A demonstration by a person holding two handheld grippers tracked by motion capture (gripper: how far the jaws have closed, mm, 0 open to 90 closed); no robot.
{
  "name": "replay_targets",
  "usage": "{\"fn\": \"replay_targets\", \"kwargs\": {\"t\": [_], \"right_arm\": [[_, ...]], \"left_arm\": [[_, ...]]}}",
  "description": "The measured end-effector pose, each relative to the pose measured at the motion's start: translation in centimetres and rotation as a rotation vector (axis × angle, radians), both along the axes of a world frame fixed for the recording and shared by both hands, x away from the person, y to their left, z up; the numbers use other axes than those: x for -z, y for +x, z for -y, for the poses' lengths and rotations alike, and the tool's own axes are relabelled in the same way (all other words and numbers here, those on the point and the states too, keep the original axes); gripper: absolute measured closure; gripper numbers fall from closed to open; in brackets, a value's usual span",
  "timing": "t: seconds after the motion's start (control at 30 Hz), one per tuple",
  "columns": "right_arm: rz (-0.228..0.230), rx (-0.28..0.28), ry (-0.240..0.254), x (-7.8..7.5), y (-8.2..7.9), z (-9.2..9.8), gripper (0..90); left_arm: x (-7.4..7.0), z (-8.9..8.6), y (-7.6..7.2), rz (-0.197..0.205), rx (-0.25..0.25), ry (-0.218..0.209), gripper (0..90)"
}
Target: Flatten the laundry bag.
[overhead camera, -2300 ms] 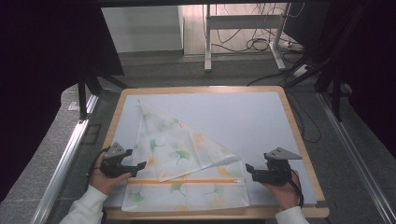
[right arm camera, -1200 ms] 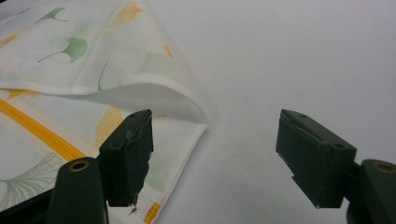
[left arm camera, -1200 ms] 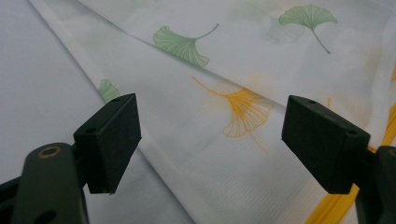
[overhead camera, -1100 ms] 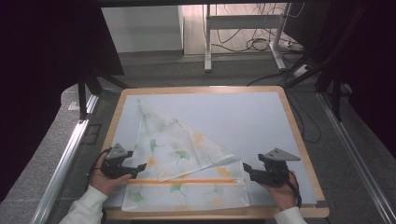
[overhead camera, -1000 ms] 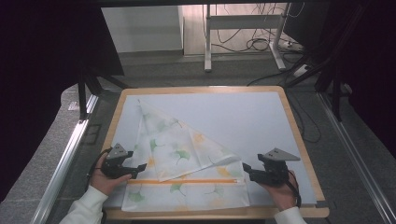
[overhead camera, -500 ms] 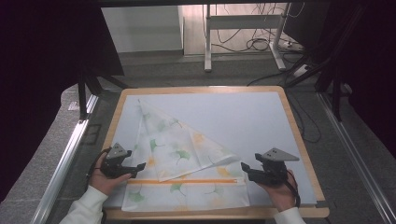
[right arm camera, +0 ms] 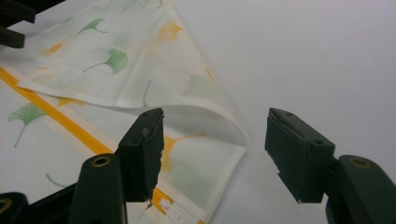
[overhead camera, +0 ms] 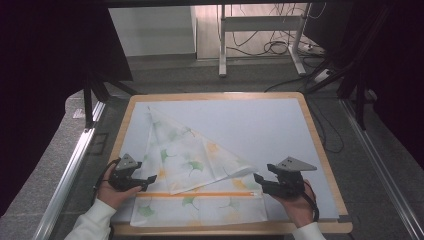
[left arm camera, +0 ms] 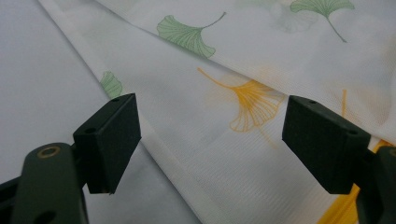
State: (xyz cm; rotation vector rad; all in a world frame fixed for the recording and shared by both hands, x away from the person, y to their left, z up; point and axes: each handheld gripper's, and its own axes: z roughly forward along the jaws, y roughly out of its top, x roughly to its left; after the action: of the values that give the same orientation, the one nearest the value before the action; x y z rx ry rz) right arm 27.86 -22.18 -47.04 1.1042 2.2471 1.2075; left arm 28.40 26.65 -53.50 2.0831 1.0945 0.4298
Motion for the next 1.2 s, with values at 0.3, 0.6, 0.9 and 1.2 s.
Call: {"fn": "replay_targets", "kwargs": {"t": [0.3, 0.6, 0.9, 1.2], "right_arm": [[-0.002, -0.052, -0.003, -0.7, 0.4, -2.2, 38.8], [-0.009, -0.102, -0.012, -1.3, 0.3, -4.1, 40.1], [-0.023, -0.141, -0.001, -1.9, 0.1, -5.8, 40.0], [-0.023, -0.158, -0.002, -2.3, 0.5, -7.3, 40.2]], "left_arm": [[0.1, 0.1, 0.0, -0.001, 0.006, 0.007, 19.2], [0.1, 0.1, 0.0, 0.0, 0.009, 0.005, 19.2], [0.1, 0.2, -0.1, 0.0, 0.011, 0.005, 19.2], [0.1, 0.2, -0.1, -0.004, 0.017, -0.011, 19.1]]}}
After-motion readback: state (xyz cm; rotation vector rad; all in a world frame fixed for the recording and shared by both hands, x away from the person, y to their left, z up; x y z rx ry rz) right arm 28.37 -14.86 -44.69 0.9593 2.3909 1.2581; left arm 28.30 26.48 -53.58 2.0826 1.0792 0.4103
